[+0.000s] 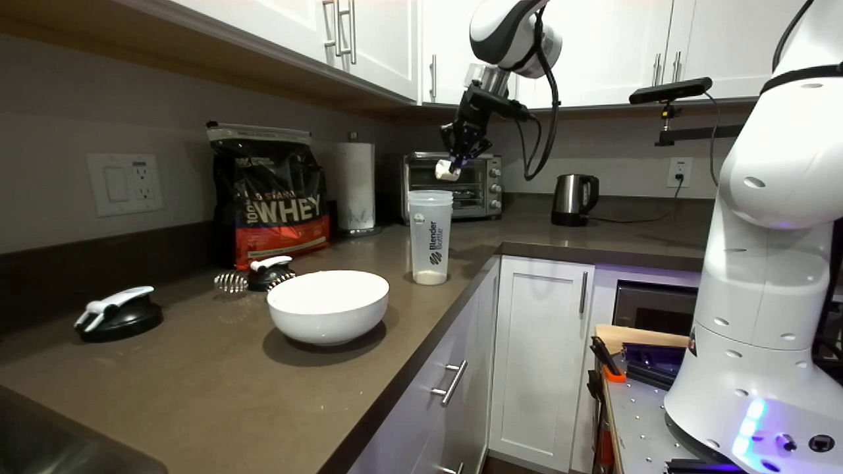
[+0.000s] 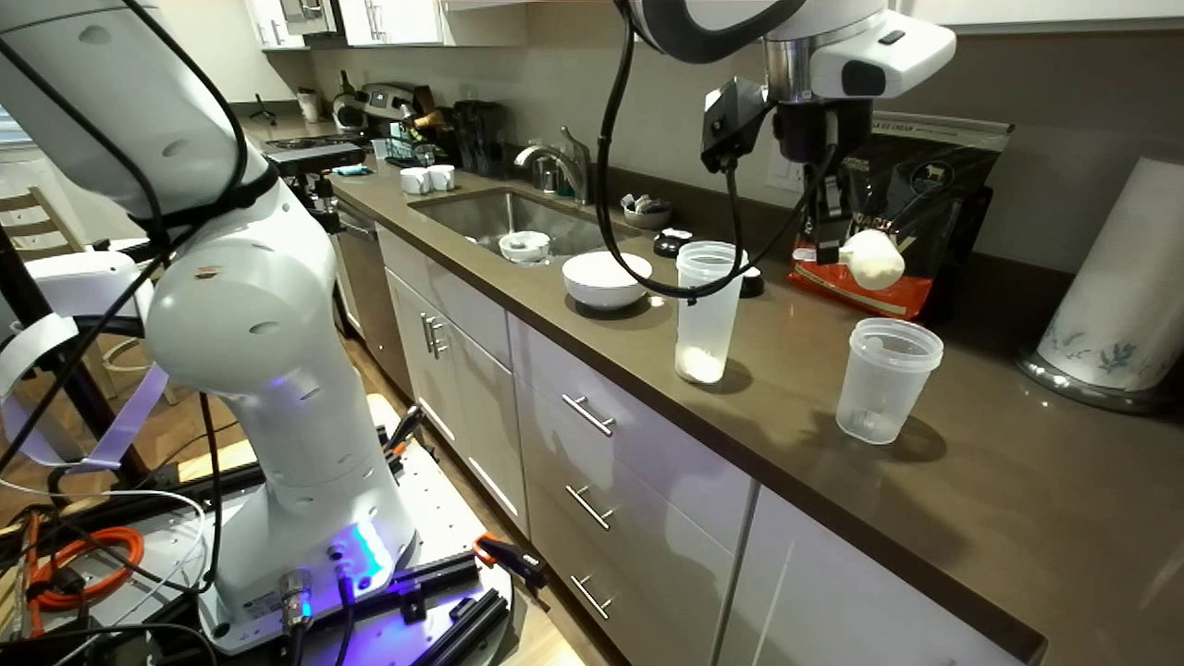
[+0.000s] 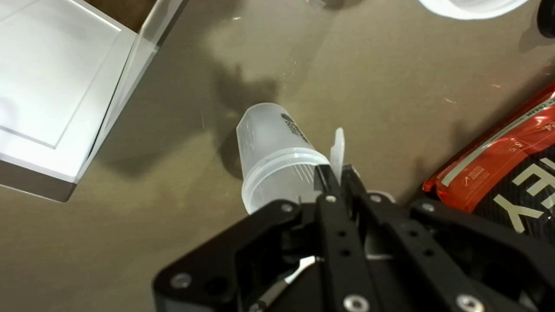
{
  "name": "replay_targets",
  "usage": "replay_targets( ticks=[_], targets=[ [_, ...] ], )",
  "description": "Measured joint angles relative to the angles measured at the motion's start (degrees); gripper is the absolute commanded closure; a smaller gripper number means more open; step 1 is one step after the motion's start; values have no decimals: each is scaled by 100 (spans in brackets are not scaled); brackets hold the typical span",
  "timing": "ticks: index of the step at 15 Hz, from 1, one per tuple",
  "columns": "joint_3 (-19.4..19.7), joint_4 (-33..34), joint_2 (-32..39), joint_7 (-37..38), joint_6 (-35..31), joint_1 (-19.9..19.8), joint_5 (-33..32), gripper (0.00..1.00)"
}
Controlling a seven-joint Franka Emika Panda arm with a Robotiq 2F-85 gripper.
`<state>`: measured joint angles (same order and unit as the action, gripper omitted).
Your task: Pick up the small scoop and scoop some powder from the bowl and put it in the plastic container to the right.
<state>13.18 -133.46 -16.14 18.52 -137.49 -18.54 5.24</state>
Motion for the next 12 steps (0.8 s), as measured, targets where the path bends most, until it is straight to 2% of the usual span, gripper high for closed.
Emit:
replay_targets(
  ticks=[12],
  targets=[
    [87, 158, 450, 0, -1, 2, 3, 97]
  ],
)
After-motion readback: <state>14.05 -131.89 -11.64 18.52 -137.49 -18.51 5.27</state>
